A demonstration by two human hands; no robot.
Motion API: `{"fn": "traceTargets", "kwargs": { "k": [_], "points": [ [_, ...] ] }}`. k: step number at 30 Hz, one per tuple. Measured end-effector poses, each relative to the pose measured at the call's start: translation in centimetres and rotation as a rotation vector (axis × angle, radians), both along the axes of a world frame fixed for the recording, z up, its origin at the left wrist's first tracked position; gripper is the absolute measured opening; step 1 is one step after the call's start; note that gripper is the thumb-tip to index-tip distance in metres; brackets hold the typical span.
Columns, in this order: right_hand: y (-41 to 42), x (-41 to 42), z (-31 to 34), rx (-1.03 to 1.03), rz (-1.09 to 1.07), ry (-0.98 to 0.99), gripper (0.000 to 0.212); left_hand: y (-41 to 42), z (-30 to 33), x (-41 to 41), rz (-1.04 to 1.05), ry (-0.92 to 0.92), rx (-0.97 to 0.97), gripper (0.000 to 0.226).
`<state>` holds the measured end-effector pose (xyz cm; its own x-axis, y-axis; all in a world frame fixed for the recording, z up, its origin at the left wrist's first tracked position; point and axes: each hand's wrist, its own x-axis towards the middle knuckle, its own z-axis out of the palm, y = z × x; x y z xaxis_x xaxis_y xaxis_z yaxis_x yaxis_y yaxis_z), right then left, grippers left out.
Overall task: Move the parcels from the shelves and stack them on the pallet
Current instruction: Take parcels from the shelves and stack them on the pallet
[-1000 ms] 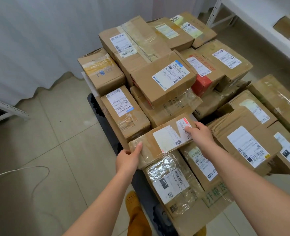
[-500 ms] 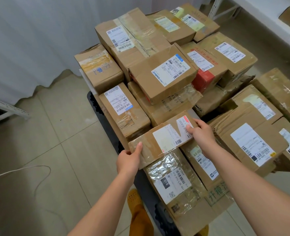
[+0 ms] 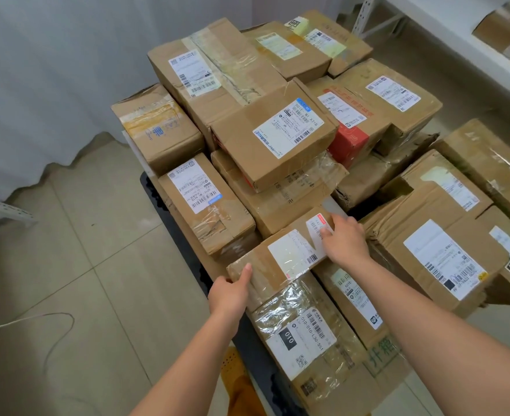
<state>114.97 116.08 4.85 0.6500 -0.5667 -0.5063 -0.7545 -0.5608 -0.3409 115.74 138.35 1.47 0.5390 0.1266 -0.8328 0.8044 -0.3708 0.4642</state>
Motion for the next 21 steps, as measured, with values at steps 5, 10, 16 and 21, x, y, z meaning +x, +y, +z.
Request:
{"fn": "traceTargets", "kwargs": {
  "k": [5, 10, 16, 21],
  "points": [
    [0.0, 0.5, -0.9, -0.111, 0.079, 0.061, 0.054, -1.6, -0.9, 0.6, -0.065, 0.023, 0.015, 0.048],
    [0.3, 1.1, -1.7, -0.137, 0.052, 0.065, 0.061, -2.4, -1.1, 1.2, -0.156, -0.014, 0.079, 0.052],
    [-0.3, 1.7, -1.3, -0.426, 0.071, 0.033, 0.052, -3.9, -0.9, 0.8, -0.163, -0.018, 0.029, 0.049],
    [-1.7, 2.3, -1.9, -0.356, 0.159, 0.114, 0.062, -5.3, -1.1, 0.9, -0.168, 0.016, 0.002, 0.04]
  ]
}}
